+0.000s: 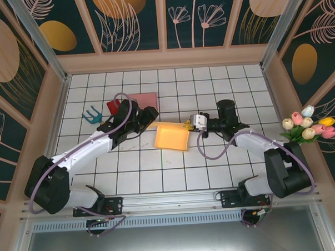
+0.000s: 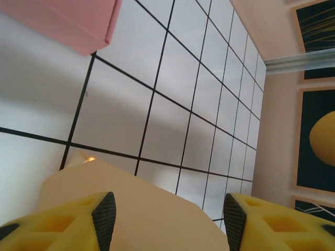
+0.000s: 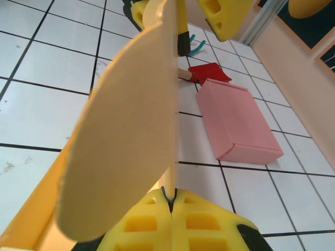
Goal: Fold the paper box
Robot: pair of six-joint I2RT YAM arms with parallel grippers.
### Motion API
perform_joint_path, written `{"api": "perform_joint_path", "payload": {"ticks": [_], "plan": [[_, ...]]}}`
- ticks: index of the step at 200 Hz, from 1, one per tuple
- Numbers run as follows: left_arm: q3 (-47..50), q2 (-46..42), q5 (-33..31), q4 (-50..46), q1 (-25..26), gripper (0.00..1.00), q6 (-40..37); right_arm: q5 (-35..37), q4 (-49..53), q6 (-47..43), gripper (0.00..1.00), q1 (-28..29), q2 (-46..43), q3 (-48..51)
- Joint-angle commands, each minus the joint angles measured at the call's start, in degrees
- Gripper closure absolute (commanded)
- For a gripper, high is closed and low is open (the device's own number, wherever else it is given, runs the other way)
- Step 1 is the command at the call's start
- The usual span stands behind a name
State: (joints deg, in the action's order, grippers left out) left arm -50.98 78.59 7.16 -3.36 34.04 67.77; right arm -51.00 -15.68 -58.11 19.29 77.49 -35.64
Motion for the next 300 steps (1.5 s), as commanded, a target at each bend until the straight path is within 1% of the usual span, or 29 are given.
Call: {"api": "perform_joint_path", "payload": {"ticks": [1,12,32,51,78,92,112,145,161,183,203,219,237,267,278,291,300], "plan": [[-2.79,0.63,-0.26,-6.4,0.28,0.42,0.52,0.37,-3.04,0.28,1.0,0.25,-1.47,0.39],[-3.64,1.12,-0.55,-8.18,0.33,0.42,0.94,0.51,-3.12,0.19,1.0,0.22,-1.27,0.48],[-3.95,1.58,0.14,-8.18,0.39,0.39,1.62,0.64,-3.36,0.36,1.0,0.37,-0.99,0.57],[-3.29,1.58,2.52,-6.64,0.46,0.38,2.99,1.54,-3.72,0.76,1.0,0.46,-0.68,0.57],[-2.86,1.06,2.25,-5.87,0.92,0.37,3.93,2.03,-4.27,0.76,1.0,0.48,-0.51,1.01],[-1.93,1.0,3.38,-4.04,1.19,0.36,5.15,2.12,-4.1,0.56,1.0,0.74,-0.37,1.1],[-0.79,1.21,4.79,-0.82,2.13,0.36,7.08,3.07,-2.86,-0.56,1.0,1.39,-0.07,0.99],[-1.74,2.74,5.75,1.03,3.74,0.36,8.73,5.56,-0.1,-2.38,1.0,2.95,0.9,0.35],[-2.52,3.23,5.16,1.07,4.75,0.36,8.73,6.54,1.06,-3.1,1.0,3.47,1.23,0.13],[-2.5,3.73,3.55,0.81,5.83,0.38,8.18,8.82,3.87,-4.91,1.0,4.25,1.64,-0.5],[-0.72,3.92,2.44,1.74,6.36,0.46,8.0,11.36,7.23,-6.41,1.0,5.01,2.13,-1.61],[0.67,3.87,1.2,1.87,7.18,0.48,7.69,12.77,9.96,-7.14,1.0,5.31,2.09,-2.4],[2.27,3.22,-0.98,1.03,8.42,0.49,6.96,15.26,12.96,-7.77,0.84,5.97,1.51,-3.15],[6.71,0.66,-3.34,1.23,9.29,0.5,7.26,18.26,17.82,-8.75,0.79,6.76,-0.59,-4.37],[8.38,-0.61,-4.3,1.48,9.28,0.52,7.31,20.19,20.24,-9.36,0.72,7.35,-1.16,-4.95],[9.84,-2.03,-5.71,1.18,9.29,0.52,7.36,22.51,23.39,-10.05,0.65,8.08,-1.83,-5.72],[10.89,-2.86,-6.7,1.07,9.31,0.52,7.32,24.34,25.52,-10.44,0.58,8.72,-2.28,-6.14]]}}
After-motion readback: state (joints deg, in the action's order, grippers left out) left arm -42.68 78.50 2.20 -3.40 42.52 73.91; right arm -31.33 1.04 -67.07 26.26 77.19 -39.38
